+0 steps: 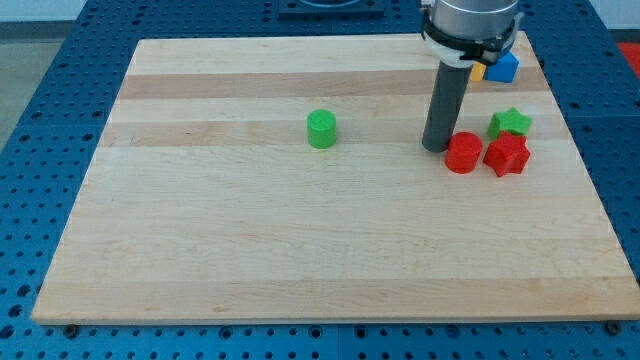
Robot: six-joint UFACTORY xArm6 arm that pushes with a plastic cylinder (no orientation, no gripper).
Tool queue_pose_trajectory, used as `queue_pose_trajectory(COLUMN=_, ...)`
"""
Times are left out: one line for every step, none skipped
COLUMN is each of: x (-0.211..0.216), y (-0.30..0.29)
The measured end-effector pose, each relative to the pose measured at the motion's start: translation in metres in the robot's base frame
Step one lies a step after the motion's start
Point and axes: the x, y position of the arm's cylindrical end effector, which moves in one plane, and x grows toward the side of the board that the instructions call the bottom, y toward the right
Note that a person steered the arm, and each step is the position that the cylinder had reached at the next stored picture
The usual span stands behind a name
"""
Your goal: Move the green circle to the green star
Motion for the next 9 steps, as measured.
queue_pose_trajectory(x=0.004, y=0.001)
queue_pose_trajectory(x=0.004, y=-0.007)
queue_pose_trajectory(x=0.009, y=-0.053)
queue_pose_trajectory(x=0.023, y=-0.107)
queue_pose_trajectory(x=0.032, y=-0.164)
queue_pose_trajectory(x=0.019, y=-0.196)
queue_pose_trajectory(x=-0.016, y=-0.196)
queue_pose_trajectory(x=-0.041, y=-0.196)
queue_pose_trajectory(x=-0.043, y=-0.185)
